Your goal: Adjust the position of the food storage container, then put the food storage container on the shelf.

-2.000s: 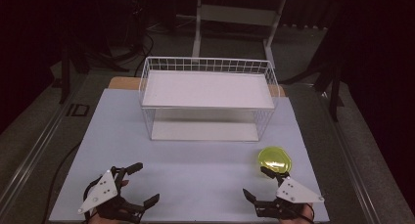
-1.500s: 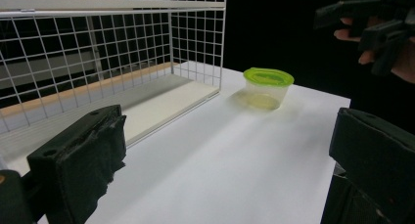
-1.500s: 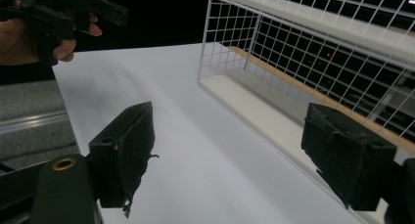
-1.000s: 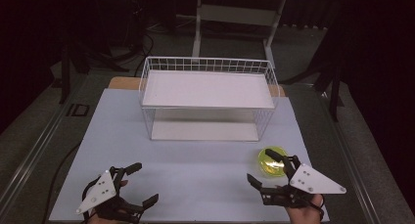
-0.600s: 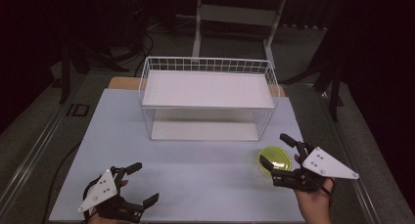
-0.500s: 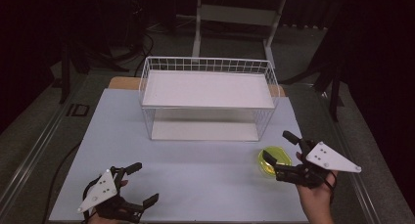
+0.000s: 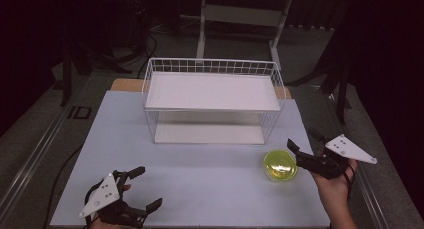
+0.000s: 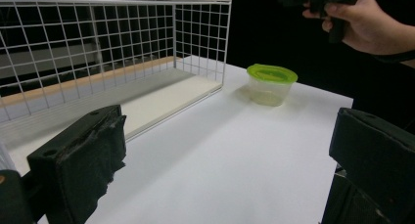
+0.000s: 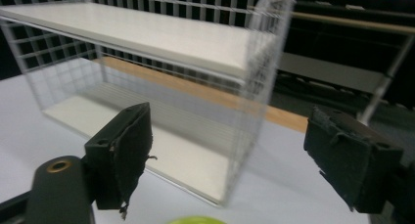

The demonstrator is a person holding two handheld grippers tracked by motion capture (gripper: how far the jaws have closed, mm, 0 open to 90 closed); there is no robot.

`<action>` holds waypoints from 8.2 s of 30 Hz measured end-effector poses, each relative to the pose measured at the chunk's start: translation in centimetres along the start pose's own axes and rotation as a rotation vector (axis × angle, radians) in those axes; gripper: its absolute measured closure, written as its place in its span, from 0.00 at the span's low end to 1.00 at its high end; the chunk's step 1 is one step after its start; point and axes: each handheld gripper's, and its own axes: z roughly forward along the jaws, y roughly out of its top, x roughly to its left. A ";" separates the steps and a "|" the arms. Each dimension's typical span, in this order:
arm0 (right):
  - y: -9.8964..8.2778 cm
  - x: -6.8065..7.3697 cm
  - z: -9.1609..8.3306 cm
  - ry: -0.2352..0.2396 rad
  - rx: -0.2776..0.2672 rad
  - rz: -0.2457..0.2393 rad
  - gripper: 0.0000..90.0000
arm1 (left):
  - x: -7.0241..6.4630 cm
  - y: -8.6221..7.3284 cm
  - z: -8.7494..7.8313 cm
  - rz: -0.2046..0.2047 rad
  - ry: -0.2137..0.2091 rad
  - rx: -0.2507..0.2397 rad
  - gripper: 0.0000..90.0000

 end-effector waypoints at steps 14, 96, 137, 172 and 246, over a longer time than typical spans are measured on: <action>-5.6 -3.3 0.8 -0.089 0.171 0.023 0.54 | 0.0 -0.1 0.2 0.001 0.003 0.011 0.01; -10.6 3.9 6.5 0.194 0.484 0.038 1.00 | -0.6 0.1 0.3 0.037 0.003 0.030 0.01; -9.8 9.4 9.6 0.305 0.519 -0.022 1.00 | -0.7 0.2 0.2 0.044 0.003 0.027 0.01; -8.8 12.4 13.6 0.333 0.515 -0.044 0.98 | -0.7 0.1 0.2 0.038 0.003 0.025 0.01; -1.1 10.0 9.6 0.351 0.330 0.085 0.24 | 3.3 4.3 12.8 -0.161 -0.018 0.266 0.01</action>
